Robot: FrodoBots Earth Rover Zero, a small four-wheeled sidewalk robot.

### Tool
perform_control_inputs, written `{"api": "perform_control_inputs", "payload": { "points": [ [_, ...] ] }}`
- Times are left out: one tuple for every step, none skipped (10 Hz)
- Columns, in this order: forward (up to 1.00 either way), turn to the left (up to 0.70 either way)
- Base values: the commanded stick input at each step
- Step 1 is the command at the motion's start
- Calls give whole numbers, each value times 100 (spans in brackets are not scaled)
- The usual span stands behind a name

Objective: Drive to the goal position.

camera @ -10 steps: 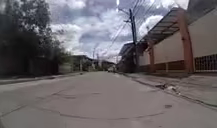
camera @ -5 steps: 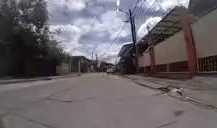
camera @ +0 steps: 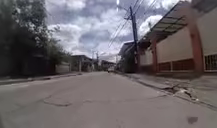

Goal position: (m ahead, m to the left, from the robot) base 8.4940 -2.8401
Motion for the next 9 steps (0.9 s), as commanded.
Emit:
{"api": "perform_control_inputs", "payload": {
  "points": [
    [50,0],
    [50,0],
    [50,0],
    [50,0],
    [50,0],
    [50,0],
    [50,0],
    [50,0],
    [50,0]
  ]
}}
